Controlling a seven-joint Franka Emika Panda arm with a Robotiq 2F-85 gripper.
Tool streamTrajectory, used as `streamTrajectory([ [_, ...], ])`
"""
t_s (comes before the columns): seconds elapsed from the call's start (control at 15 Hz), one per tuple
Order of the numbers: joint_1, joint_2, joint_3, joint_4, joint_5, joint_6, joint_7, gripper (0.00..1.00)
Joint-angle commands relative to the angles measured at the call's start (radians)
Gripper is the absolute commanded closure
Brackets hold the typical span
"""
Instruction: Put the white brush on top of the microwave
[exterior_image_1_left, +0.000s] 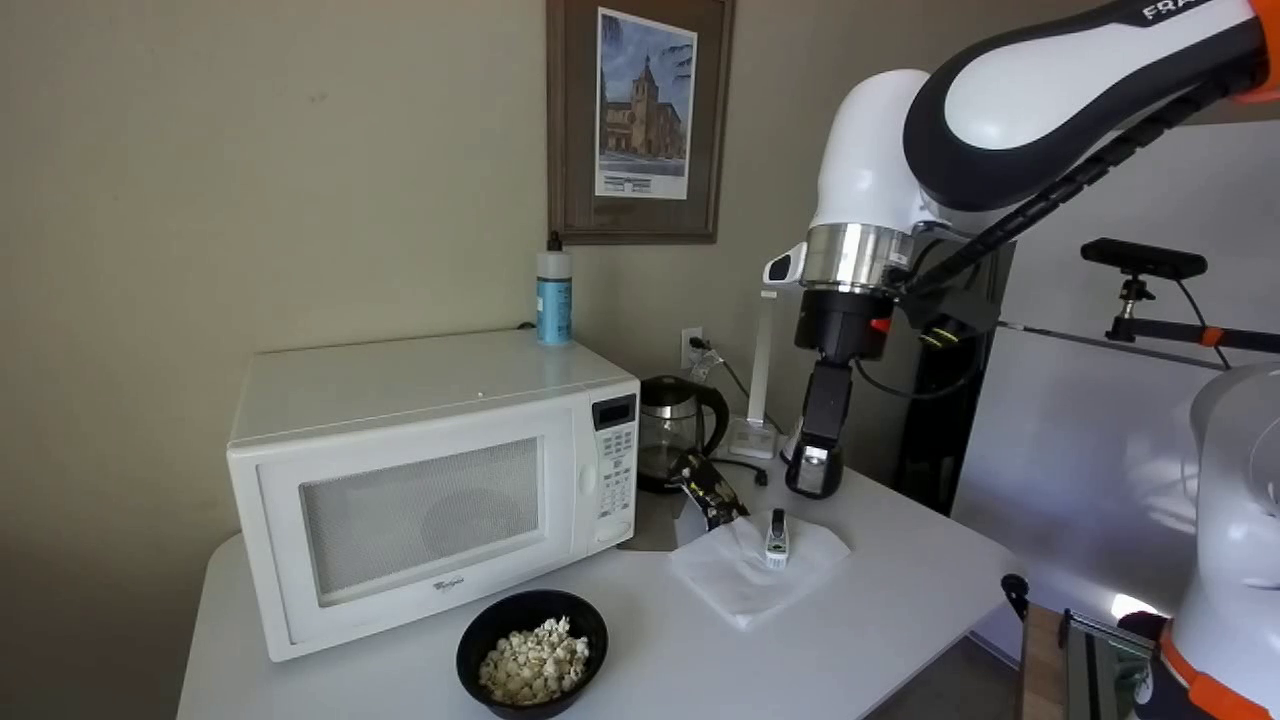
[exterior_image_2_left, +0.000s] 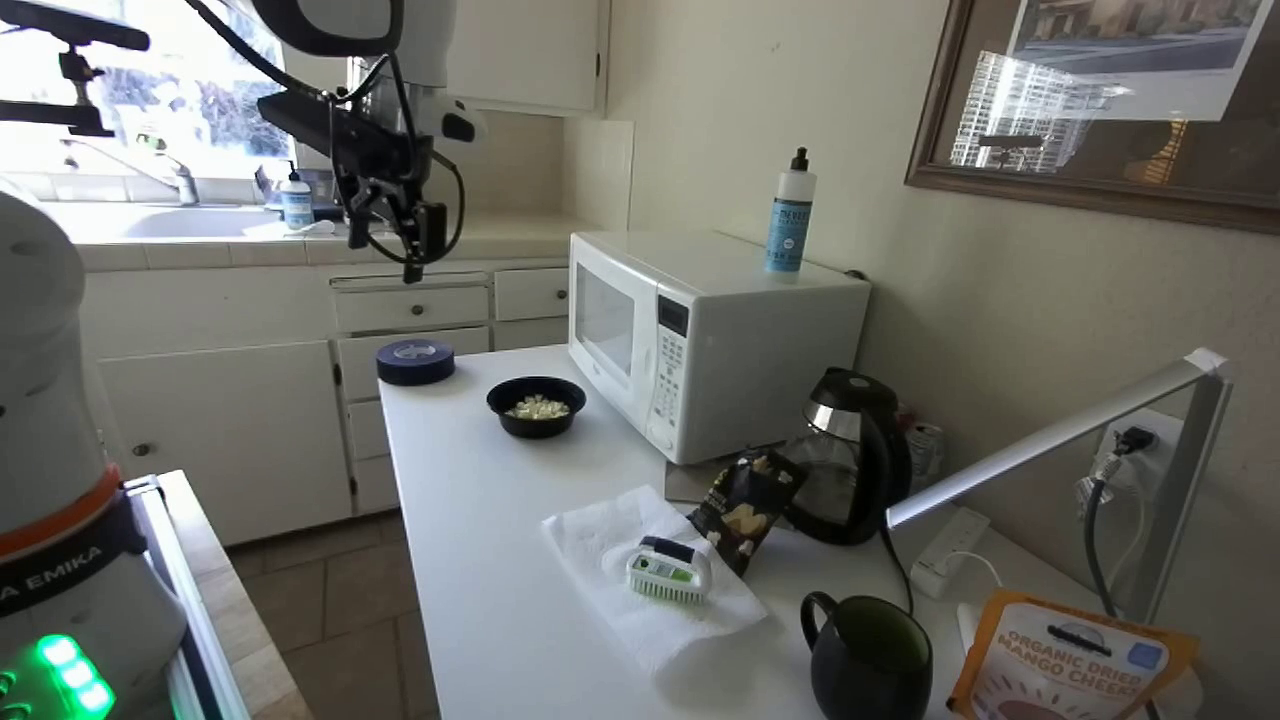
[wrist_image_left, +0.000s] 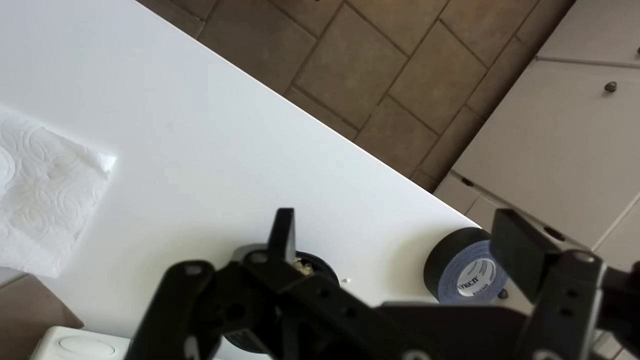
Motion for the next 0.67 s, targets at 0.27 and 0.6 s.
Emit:
streamTrajectory([
  [0.27, -0.013, 0.0, 0.012, 0.002, 0.008, -0.005, -0.007, 0.0],
  [0.6, -0.118, 0.101, -0.024, 0.006, 0.043, 0.21, 0.111, 0.0],
])
